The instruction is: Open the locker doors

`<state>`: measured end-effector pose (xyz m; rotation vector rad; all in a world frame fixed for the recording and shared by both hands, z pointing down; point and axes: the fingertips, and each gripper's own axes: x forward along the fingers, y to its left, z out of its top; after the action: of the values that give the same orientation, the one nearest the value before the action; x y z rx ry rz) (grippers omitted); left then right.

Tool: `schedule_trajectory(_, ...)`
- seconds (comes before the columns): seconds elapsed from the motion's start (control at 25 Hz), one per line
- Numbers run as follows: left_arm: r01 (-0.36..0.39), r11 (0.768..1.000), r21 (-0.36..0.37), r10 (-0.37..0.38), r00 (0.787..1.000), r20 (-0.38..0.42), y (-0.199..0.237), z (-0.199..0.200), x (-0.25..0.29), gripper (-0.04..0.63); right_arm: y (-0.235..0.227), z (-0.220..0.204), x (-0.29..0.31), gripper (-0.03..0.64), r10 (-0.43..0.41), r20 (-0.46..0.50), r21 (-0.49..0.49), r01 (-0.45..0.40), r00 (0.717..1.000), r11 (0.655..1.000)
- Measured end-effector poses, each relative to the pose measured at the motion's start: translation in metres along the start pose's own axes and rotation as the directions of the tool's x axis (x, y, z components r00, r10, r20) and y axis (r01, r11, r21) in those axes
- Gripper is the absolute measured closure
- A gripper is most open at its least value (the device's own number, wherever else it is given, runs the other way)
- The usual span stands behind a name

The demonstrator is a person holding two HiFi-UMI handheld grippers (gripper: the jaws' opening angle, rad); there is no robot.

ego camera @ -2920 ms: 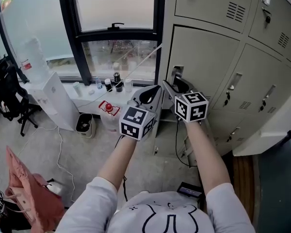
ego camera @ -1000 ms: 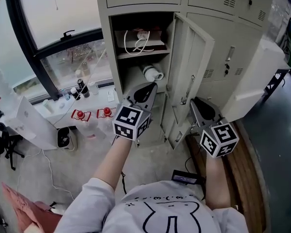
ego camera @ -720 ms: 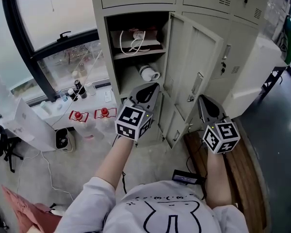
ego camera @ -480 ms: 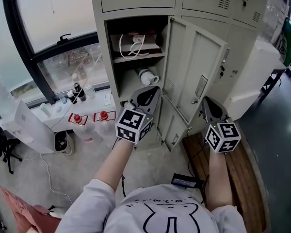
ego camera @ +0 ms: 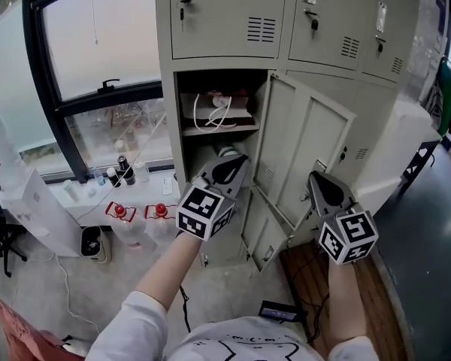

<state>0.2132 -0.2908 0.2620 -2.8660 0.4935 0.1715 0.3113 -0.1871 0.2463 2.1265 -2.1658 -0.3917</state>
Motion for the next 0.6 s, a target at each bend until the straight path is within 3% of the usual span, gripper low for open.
schedule_trajectory(0.24,-0.014,0.998,0.055,0.012,0.999,0.037,0.026,0.049,0.006,0.591,0.026,0.058,0.044,0.591,0.128,0.053,-0.111,-0.121,0.990,0.986)
schedule_trajectory(0.44,-0.043,0.994,0.097,0.034,0.995,0.089,0.055,0.107,0.005,0.592,0.056,0.109,0.079,0.591,0.249,0.131,-0.131,-0.232,0.960,0.964)
schedule_trajectory(0.6,-0.097,0.988,0.121,0.080,0.987,0.138,0.080,0.151,0.000,0.591,0.076,0.143,0.106,0.591,0.295,0.158,-0.216,-0.259,0.942,0.941)
